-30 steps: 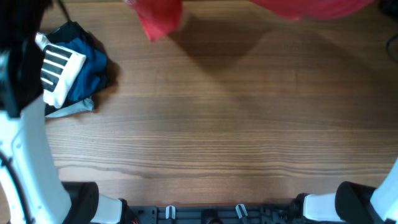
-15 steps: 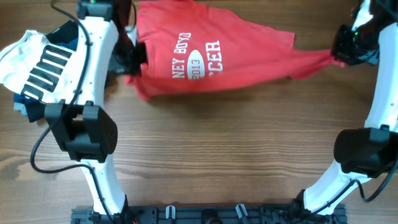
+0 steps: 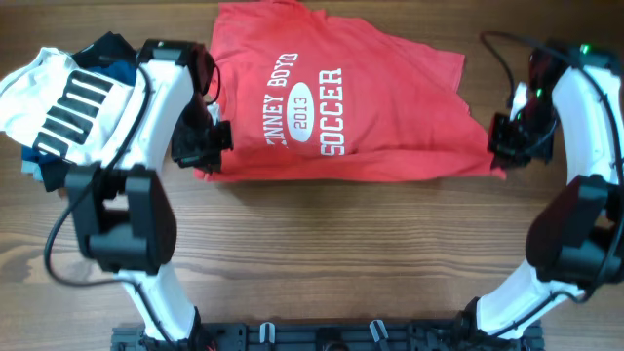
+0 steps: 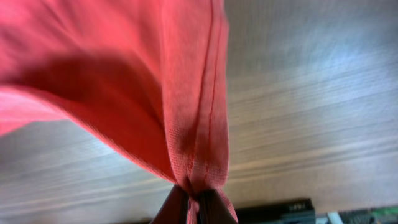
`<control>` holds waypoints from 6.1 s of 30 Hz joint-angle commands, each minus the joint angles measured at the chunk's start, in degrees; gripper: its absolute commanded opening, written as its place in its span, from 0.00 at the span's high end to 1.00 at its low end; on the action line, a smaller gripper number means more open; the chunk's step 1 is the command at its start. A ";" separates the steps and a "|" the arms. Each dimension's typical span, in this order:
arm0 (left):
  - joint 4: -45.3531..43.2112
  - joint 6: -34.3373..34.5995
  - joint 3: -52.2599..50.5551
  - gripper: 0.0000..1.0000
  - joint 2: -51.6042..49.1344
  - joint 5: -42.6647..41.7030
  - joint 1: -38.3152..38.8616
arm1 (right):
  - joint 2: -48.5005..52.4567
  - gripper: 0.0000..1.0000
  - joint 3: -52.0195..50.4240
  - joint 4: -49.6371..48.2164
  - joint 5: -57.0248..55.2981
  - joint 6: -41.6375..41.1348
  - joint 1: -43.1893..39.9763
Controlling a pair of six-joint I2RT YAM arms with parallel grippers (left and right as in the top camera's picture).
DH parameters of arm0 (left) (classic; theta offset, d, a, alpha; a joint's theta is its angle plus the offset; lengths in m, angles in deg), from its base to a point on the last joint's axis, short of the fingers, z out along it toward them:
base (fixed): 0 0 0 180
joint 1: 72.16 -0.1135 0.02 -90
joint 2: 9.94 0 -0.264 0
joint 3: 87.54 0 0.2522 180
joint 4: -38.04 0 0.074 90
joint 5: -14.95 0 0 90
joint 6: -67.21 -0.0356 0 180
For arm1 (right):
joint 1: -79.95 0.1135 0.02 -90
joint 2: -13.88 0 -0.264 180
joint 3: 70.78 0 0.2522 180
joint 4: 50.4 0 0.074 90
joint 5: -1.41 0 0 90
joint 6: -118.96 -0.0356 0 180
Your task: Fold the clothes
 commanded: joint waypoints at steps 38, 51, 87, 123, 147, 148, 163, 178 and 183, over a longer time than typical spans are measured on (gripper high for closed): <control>-27.61 14.82 -26.71 0.96 36.48 7.72 -4.48 | -26.43 0.96 -21.97 -18.62 4.17 -1.60 -6.23; -42.47 14.75 -27.02 0.96 24.57 12.68 -4.48 | -17.22 0.95 -21.97 -30.71 6.51 -1.40 -1.97; -47.36 14.08 -26.99 0.49 17.55 15.61 -4.52 | -7.63 0.44 -21.97 -39.21 3.04 -1.62 0.63; -49.72 14.38 -39.36 0.59 13.29 10.23 -4.37 | -7.58 0.96 -36.52 -48.57 5.68 -3.61 0.63; -38.34 15.85 -39.34 0.96 16.85 17.75 -4.37 | -7.65 0.96 -36.50 -40.85 -12.22 -17.27 -2.93; -38.10 15.82 -39.34 0.96 16.85 17.75 -4.37 | -7.65 0.96 -36.52 -40.70 -12.22 -17.18 -3.48; -33.97 15.87 -39.34 0.59 26.01 16.59 -4.37 | -7.65 0.96 -36.50 -40.13 -12.17 -16.61 -4.48; -30.03 16.55 -39.69 0.64 26.64 1.57 1.88 | -7.65 0.96 -36.50 -40.17 -11.56 -16.59 -4.48; -31.39 22.64 -43.08 0.60 26.62 3.19 2.99 | -7.65 0.96 -36.50 -40.13 -11.56 -16.59 -4.48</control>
